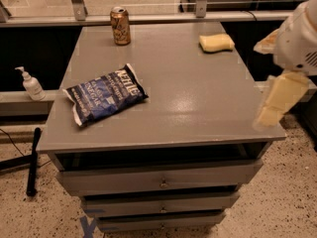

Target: Pick blue chip bag

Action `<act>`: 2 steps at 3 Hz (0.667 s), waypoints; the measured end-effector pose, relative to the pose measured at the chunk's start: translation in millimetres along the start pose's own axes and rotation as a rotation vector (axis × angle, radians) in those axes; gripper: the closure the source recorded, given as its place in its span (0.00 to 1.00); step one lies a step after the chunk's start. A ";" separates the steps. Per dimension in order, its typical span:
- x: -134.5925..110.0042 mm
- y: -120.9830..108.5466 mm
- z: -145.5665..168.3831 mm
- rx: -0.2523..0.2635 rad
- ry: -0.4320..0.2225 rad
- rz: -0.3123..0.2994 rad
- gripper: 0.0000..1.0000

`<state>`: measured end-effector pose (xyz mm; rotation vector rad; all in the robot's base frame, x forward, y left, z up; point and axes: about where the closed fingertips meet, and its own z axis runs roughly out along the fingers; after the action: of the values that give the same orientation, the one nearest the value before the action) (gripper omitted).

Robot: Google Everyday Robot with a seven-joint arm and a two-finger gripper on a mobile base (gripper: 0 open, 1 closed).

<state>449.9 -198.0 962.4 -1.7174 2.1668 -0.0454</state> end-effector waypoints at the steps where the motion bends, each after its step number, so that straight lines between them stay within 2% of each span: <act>1: -37.8 -12.0 47.6 -0.017 -0.163 0.000 0.00; 2: -86.2 -25.8 88.5 -0.037 -0.320 0.006 0.00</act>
Offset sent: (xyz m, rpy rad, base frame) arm 0.1120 0.1530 -0.0749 0.5060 -0.0754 0.1308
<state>517.2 -105.1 909.7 -1.6114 1.9474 0.2555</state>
